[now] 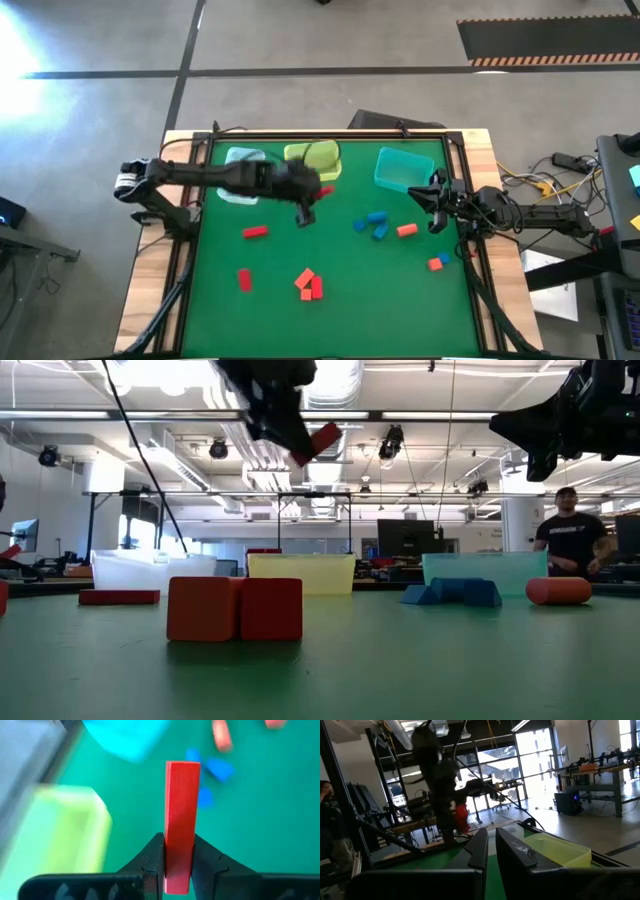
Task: Sort & place blocks by color
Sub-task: Put the red block into the yellow bin
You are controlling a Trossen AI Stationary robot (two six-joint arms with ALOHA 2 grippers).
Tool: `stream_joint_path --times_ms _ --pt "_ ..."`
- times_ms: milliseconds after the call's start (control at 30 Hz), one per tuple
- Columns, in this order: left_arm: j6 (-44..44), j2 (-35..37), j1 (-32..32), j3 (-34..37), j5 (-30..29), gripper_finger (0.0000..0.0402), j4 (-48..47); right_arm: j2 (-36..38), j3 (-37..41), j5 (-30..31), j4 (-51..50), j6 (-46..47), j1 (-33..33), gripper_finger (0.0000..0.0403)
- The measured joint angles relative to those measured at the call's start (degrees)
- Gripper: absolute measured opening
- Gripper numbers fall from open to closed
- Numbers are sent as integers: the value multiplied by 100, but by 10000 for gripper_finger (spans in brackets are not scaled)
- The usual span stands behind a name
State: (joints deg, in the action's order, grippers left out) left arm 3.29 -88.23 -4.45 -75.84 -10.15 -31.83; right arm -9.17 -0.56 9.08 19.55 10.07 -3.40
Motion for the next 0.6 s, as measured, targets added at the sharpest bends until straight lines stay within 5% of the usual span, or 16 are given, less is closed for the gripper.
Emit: stream_joint_path --times_ms 167,400,600 --pt "-687 -41 -912 44 -2 43 778 0 0 0 0 0 0 28" --pt "-445 -589 -1941 110 3 43 1217 0 0 0 -2 0 0 28" --pt "-228 -1232 -2274 104 15 111 1241 0 0 0 -6 0 0 28"
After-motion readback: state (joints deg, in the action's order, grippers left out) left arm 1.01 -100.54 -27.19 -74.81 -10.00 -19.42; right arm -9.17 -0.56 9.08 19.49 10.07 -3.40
